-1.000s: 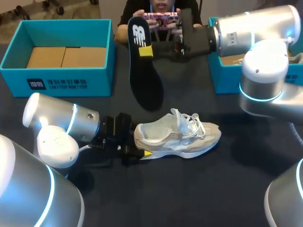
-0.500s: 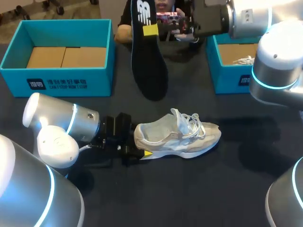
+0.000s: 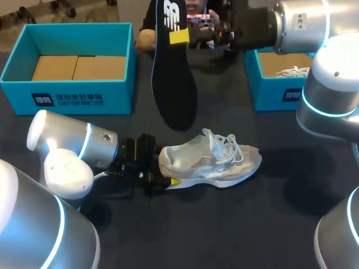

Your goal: Take the shoe out of the shoebox, open the shoe tongue, remove and reinsert the insole, then place the shoe into the shoebox

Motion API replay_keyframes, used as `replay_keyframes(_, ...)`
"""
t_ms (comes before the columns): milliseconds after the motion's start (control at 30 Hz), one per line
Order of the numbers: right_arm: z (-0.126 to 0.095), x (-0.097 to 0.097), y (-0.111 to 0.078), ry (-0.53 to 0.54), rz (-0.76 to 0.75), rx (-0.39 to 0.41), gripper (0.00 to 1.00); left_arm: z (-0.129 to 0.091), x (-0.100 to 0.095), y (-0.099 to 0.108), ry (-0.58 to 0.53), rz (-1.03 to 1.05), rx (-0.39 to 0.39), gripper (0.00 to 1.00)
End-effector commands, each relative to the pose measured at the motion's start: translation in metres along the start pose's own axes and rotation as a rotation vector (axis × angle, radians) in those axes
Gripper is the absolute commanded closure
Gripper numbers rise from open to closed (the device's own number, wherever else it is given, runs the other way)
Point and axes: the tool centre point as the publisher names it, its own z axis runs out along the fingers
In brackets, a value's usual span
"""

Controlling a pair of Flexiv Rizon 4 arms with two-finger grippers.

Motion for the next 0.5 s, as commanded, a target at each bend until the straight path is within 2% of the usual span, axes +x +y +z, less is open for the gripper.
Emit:
replay_keyframes(33, -0.001, 0.000, -0.001, -0.001, 0.000, -0.002, 1.00, 0.005, -0.002, 0.010, -0.001, 0.000, -0.003, 1.00)
replay_keyframes(400, -0.001, 0.000, -0.001, -0.001, 0.000, -0.002, 1.00, 0.005, -0.002, 0.010, -0.001, 0.000, -0.003, 1.00)
replay_keyframes(500, -0.019, 0.001, -0.010, -0.002, 0.035, -0.021, 1.00, 0.005, -0.002, 0.010, -0.001, 0.000, -0.003, 1.00)
